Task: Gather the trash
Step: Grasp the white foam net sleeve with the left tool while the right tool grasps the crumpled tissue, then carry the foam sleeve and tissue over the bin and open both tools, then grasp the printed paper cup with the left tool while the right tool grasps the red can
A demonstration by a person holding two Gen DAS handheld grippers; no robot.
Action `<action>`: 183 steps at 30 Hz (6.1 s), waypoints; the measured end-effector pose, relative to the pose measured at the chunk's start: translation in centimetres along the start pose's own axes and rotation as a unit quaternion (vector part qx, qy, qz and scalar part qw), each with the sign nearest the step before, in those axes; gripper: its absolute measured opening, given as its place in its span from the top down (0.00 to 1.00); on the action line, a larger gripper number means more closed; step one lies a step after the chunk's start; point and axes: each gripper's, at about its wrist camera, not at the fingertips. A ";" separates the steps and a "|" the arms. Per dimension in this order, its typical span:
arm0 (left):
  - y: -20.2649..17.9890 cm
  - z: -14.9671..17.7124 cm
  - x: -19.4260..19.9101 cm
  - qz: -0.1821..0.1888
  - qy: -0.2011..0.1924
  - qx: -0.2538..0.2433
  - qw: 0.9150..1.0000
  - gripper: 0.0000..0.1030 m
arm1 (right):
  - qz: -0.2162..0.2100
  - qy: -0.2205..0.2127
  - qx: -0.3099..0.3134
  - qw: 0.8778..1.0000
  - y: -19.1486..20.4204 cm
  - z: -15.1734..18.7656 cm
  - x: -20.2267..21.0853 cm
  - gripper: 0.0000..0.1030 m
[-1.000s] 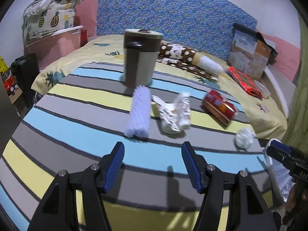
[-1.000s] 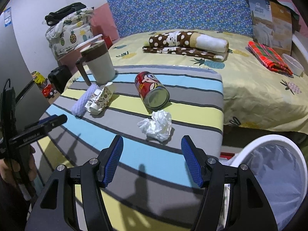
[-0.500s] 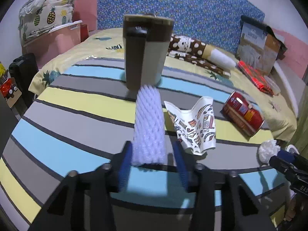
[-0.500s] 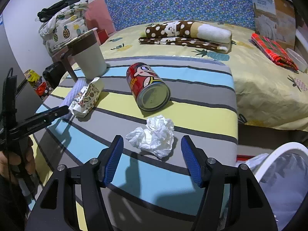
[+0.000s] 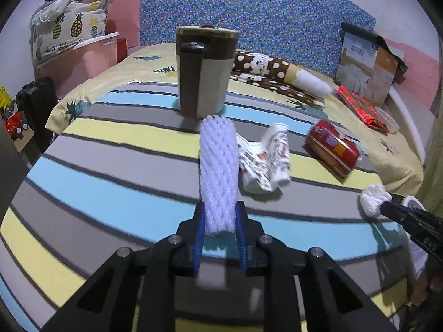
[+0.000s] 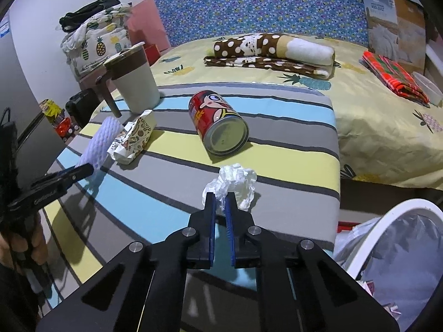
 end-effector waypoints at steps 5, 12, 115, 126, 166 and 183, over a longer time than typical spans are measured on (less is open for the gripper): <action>-0.5 1.1 1.7 0.008 -0.008 0.001 1.000 0.80 | 0.003 -0.022 0.001 1.000 0.1 -0.2 1.2 0.91; -1.6 1.9 4.3 0.022 -0.024 -0.004 0.999 0.80 | 0.001 -0.038 0.005 0.999 0.7 0.4 2.5 0.92; -24.9 6.3 5.6 0.233 0.030 -0.153 0.960 0.54 | 0.046 -0.074 -0.151 0.985 -11.6 8.7 10.6 0.57; -18.6 5.0 6.7 0.172 0.000 -0.106 0.979 0.54 | 0.018 -0.095 -0.083 0.992 -7.2 5.9 10.6 0.45; -5.6 -2.9 -1.1 0.048 -0.013 -0.049 0.998 0.53 | -0.023 -0.019 0.097 0.995 -0.2 -3.3 0.6 0.39; -6.1 -3.7 -4.7 0.031 0.018 -0.077 0.996 0.74 | -0.023 0.017 0.111 0.993 -0.1 -6.0 -4.6 0.37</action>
Point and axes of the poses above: each gripper's, at about its wrist camera, not at the fingertips, and x roughly against the way its jaws point, y to its left, z to its underside, and after that the axes turned 4 degrees about y, right-handed
